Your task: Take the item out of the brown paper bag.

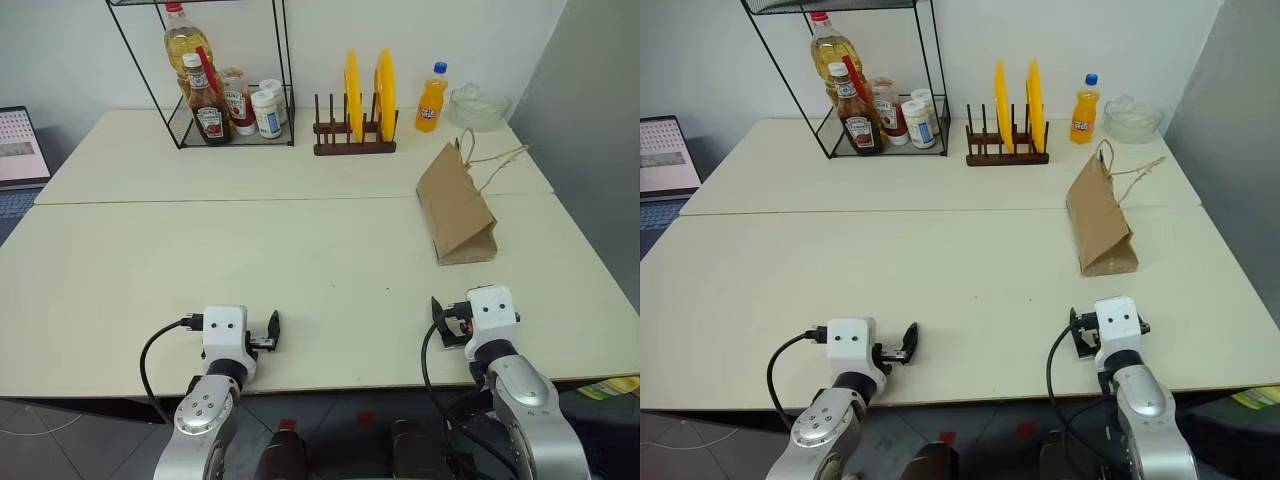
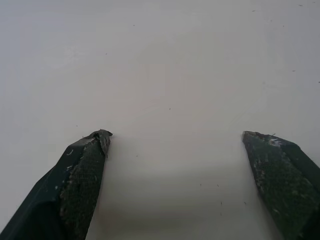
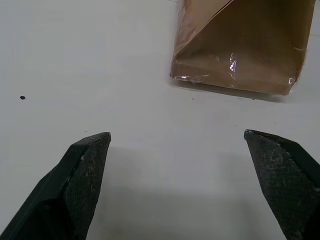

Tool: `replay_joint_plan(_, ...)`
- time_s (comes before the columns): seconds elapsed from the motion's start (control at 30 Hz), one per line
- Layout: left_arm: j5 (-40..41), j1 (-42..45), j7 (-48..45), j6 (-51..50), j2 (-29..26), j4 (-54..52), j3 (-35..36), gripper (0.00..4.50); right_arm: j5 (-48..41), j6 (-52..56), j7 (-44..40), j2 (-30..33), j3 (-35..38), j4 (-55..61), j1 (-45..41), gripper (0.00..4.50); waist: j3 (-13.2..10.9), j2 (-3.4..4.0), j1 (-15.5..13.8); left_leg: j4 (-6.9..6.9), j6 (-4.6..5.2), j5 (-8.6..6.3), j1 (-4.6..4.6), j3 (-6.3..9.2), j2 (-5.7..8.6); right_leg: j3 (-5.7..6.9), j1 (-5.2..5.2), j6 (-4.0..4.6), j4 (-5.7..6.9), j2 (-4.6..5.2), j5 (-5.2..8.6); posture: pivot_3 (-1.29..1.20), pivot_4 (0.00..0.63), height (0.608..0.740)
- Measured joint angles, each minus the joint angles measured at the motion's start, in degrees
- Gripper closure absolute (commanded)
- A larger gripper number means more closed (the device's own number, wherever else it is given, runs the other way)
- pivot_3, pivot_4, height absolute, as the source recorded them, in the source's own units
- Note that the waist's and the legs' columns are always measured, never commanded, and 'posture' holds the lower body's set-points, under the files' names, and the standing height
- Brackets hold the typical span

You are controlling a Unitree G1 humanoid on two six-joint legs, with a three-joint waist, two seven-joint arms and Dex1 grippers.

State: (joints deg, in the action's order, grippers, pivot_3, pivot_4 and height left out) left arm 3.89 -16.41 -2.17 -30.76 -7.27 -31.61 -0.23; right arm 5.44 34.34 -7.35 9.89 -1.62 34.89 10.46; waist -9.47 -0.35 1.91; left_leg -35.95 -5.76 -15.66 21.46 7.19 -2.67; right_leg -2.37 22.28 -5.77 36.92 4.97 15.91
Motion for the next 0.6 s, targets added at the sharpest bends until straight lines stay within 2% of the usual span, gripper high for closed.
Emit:
replay_joint_plan(0.27,0.1,0.4,-0.4,0.0,-0.3,0.0,0.1,0.02,0.0,0.0,0.0,0.0,-0.2,-0.3,-0.3,0.0,0.0,0.0,0.0,0.0,0.0,0.0,0.0,0.0,0.0,0.0,0.0,0.0,0.0,0.0,0.0,0.0,0.15,0.74)
replay_joint_plan(0.43,1.8,2.9,-4.2,-1.5,-2.2,0.7,0.4,0.02,0.1,0.0,0.0,0.9,0.2,-0.3,-0.9,0.0,0.0,-0.01,-0.1,0.0,0.0,0.0,0.02,-0.01,0.0,0.0,-0.01,0.0,-0.01,0.0,-0.01,0.0,0.15,0.74)
replay_joint_plan(0.6,8.7,13.9,-15.8,-6.9,-9.7,2.4,-0.7,0.02,-0.1,4.6,-1.8,4.3,2.2,2.4,-4.2,0.0,-0.2,-0.12,-0.2,-0.02,-0.06,0.04,0.21,0.03,0.01,0.03,0.05,0.11,-0.01,0.0,-0.22,0.0,0.15,0.74)
